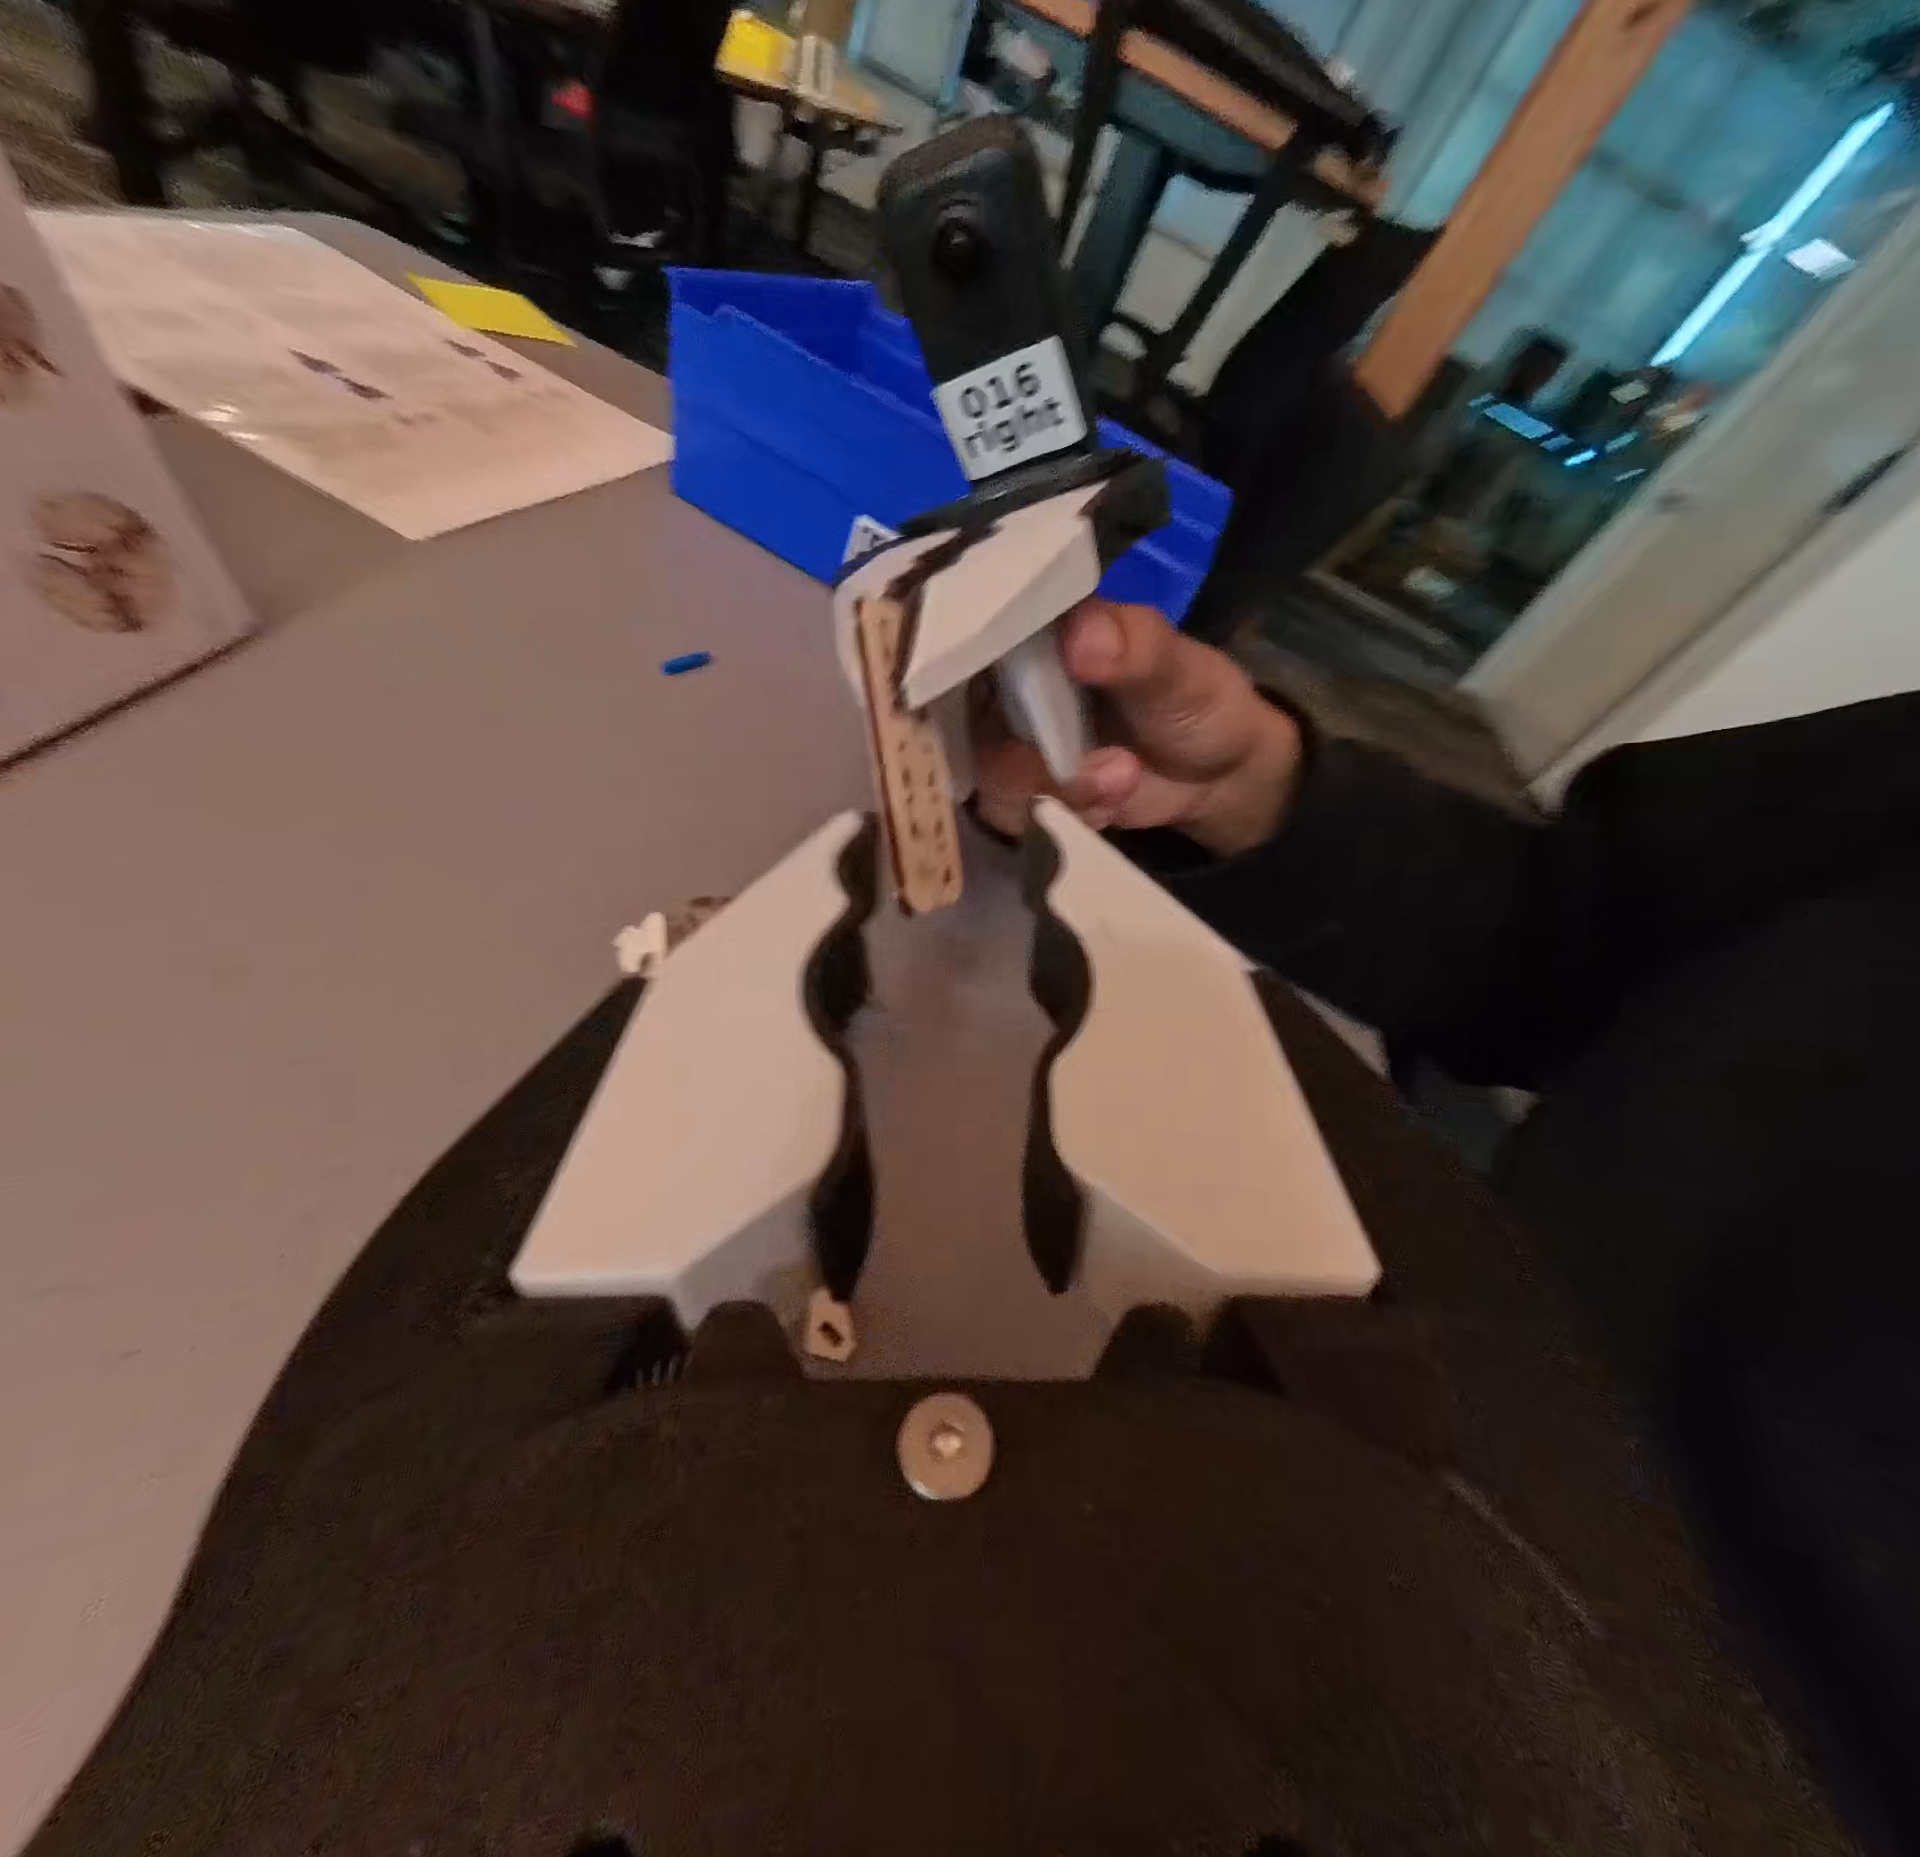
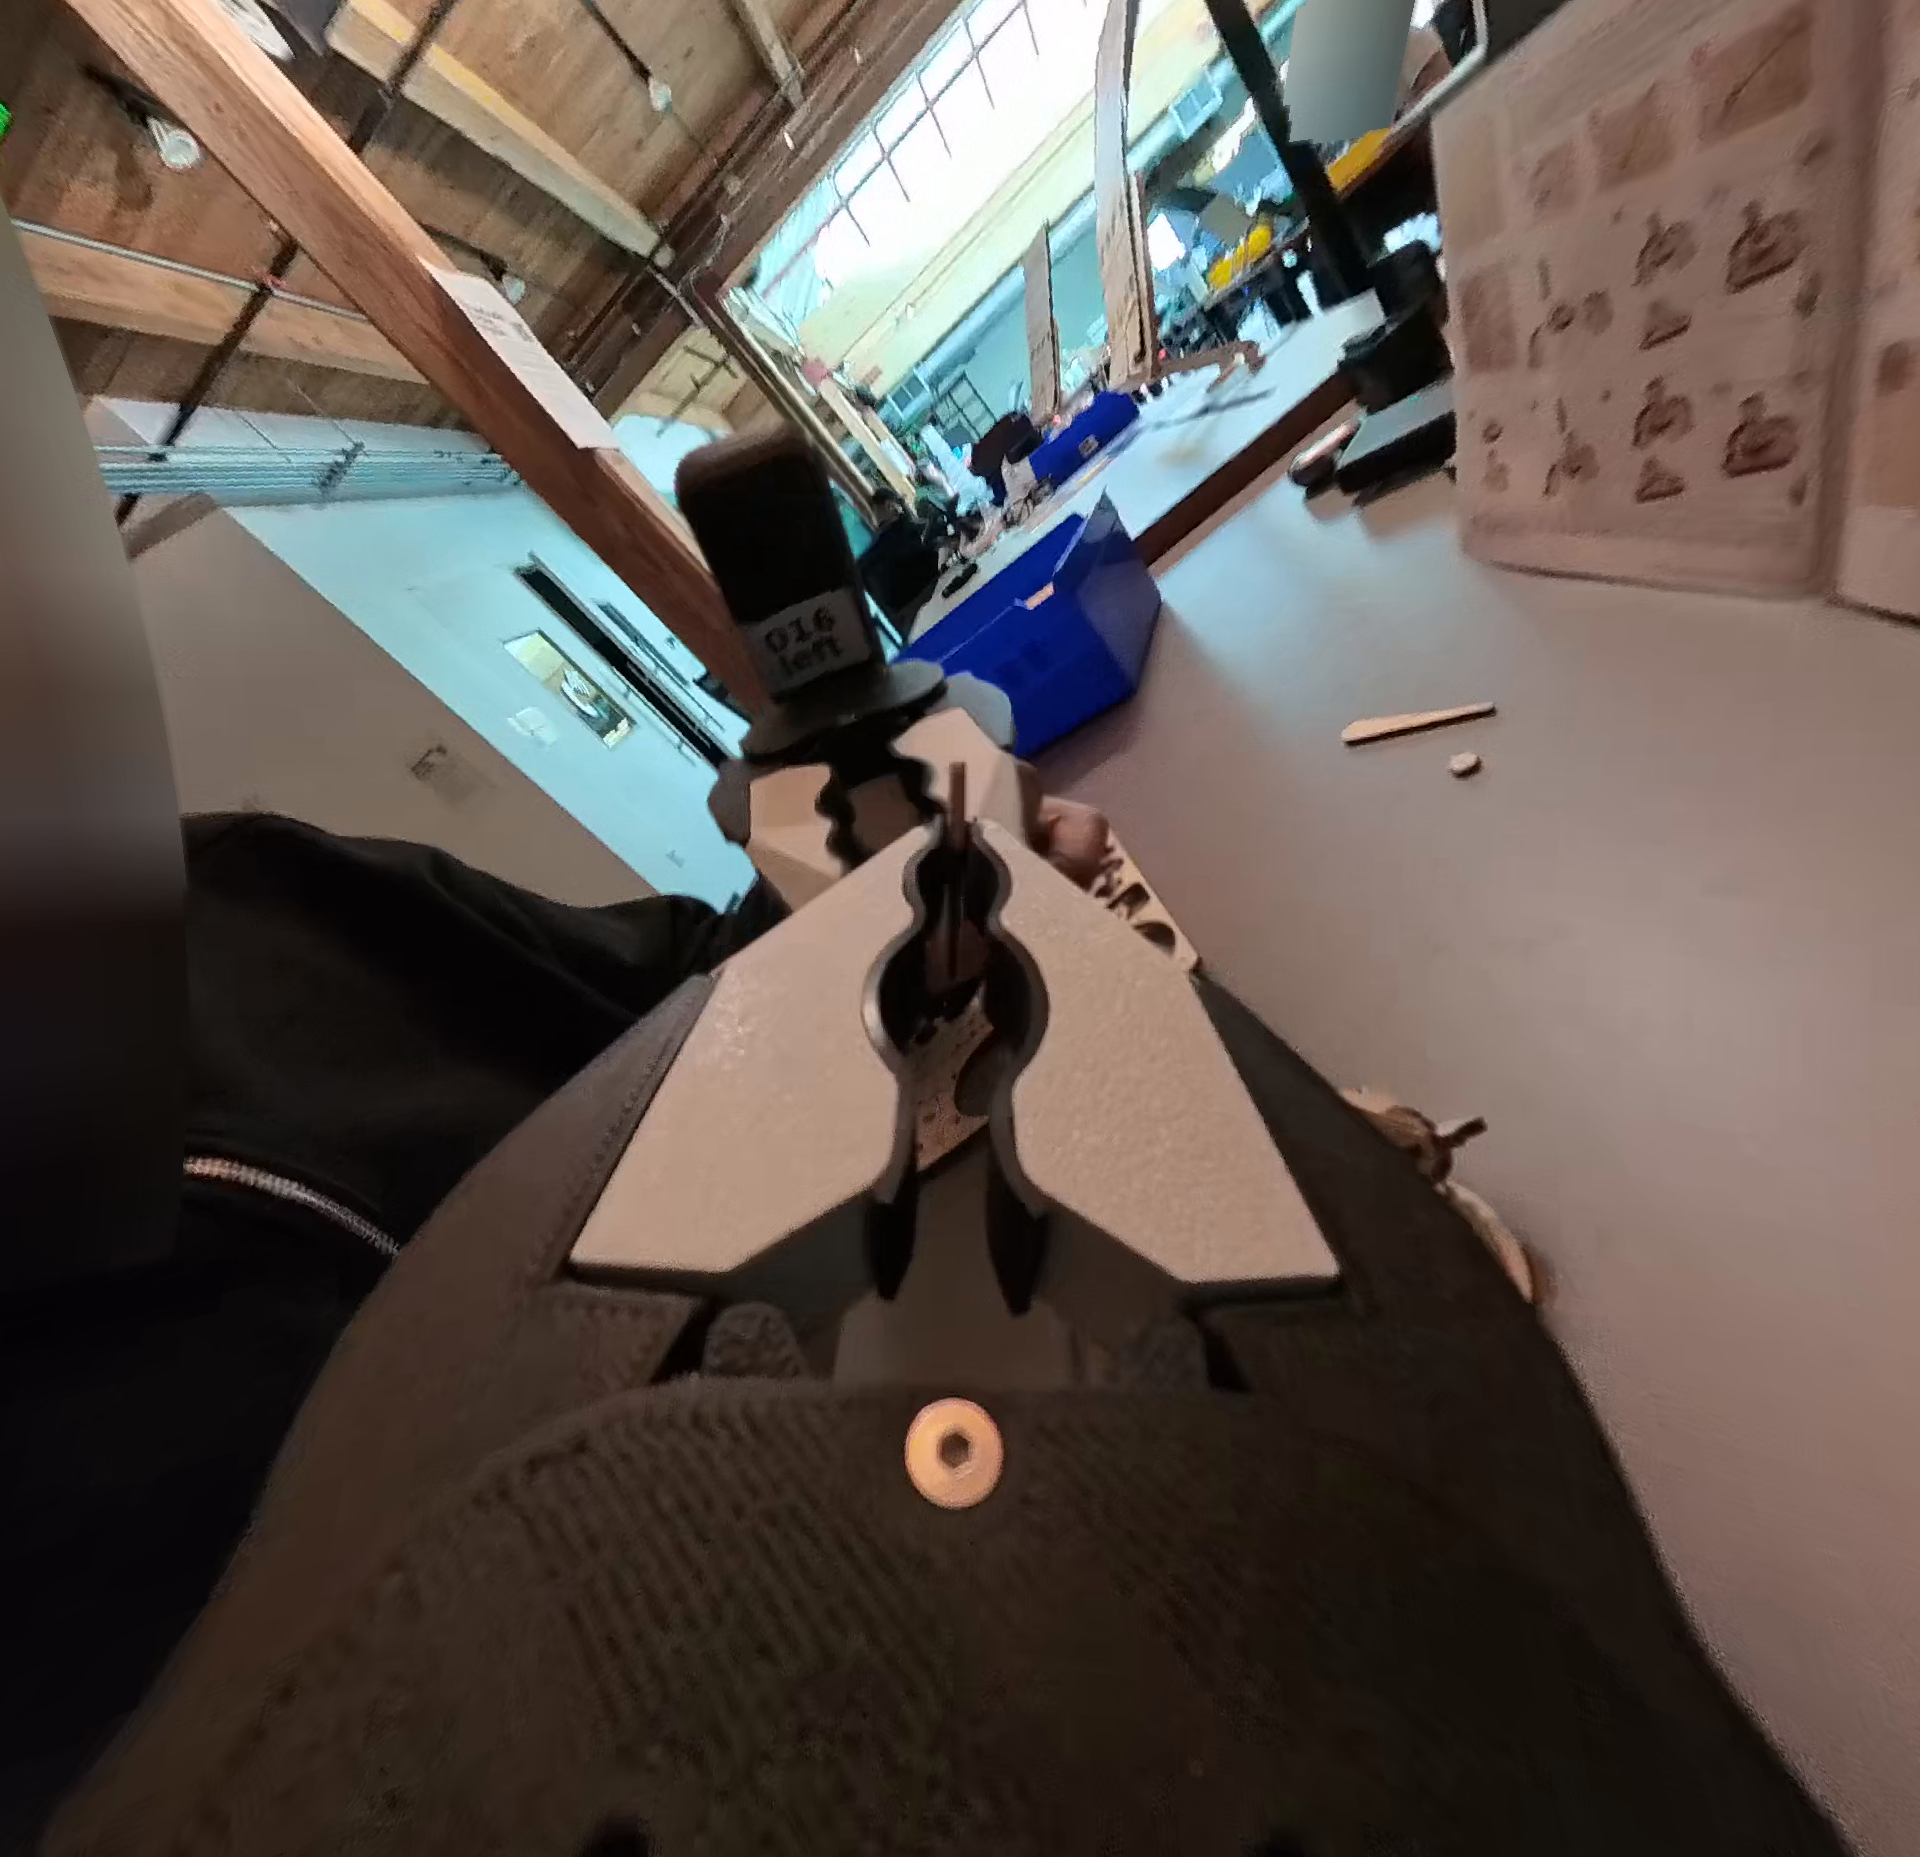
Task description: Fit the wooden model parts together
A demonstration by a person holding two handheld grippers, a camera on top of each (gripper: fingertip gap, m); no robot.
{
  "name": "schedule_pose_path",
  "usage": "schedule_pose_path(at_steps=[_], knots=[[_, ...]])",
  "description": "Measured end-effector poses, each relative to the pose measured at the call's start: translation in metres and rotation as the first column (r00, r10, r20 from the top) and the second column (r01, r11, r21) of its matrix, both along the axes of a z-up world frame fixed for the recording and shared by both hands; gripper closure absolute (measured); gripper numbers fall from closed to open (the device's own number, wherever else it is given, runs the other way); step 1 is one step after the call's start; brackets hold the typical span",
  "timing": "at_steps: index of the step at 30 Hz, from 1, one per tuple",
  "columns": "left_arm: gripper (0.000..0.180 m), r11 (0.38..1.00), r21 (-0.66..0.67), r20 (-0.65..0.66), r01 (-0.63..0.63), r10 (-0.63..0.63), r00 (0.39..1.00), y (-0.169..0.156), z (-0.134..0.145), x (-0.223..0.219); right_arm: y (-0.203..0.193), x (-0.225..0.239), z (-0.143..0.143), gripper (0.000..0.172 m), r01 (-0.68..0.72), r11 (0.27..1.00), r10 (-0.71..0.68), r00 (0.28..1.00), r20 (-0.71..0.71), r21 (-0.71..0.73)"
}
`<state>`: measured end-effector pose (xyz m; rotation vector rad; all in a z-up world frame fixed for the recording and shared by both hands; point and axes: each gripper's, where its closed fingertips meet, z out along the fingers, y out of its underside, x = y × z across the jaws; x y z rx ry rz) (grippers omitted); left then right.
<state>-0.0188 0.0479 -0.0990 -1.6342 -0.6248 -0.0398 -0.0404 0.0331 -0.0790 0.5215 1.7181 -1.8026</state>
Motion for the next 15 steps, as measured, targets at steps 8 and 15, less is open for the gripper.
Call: schedule_pose_path(at_steps=[8, 15], knots=[[0.18, 0.988, 0.152, 0.109, 0.018, -0.035, 0.993, -0.014, 0.005, -0.005, -0.005, 0.002, -0.004, 0.157, -0.01, 1.0, 0.011, 0.999, 0.05, -0.02], [0.18, 0.968, 0.25, 0.182, 0.009, -0.056, 0.982, -0.021, 0.009, -0.008, -0.001, -0.004, 0.002, 0.156, 0.034, 0.998, -0.031, 0.999, 0.038, -0.062]])
